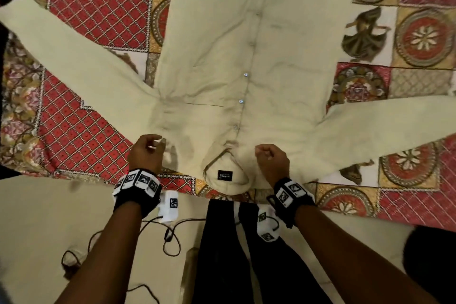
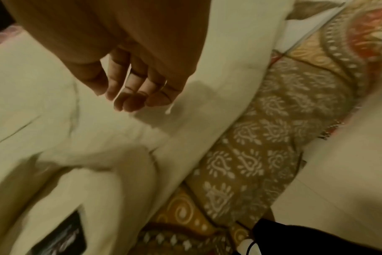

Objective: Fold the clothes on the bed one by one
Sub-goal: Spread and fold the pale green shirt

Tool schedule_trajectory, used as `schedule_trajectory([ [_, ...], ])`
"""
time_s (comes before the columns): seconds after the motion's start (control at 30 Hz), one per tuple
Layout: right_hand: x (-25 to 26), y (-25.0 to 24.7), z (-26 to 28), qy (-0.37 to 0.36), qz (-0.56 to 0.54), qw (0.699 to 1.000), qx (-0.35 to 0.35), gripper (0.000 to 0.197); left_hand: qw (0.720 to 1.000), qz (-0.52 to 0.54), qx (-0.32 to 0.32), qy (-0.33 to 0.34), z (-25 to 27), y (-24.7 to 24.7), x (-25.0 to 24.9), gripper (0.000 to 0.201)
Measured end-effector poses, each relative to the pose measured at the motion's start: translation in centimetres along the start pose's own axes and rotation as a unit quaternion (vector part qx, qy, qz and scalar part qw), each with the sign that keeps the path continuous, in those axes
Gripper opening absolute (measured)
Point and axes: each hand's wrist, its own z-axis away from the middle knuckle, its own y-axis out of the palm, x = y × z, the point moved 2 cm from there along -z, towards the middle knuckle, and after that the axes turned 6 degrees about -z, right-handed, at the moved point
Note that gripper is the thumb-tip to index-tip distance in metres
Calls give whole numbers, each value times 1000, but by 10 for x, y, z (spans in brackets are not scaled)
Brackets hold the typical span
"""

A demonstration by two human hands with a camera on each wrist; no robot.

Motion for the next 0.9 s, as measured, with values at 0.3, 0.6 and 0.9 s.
schedule_trajectory([
  [0.3,-62,-182,-51,178,-103,921,-330,59,873,-174,346,296,114,152,-125,25],
  [0.6,-155,-370,-141,213,-224,906,-290,74,805,-342,306,376,179,237,-133,61],
  [0.9,-146,-510,-209,172,-362,881,-252,40,822,-346,227,391,180,251,-120,32],
])
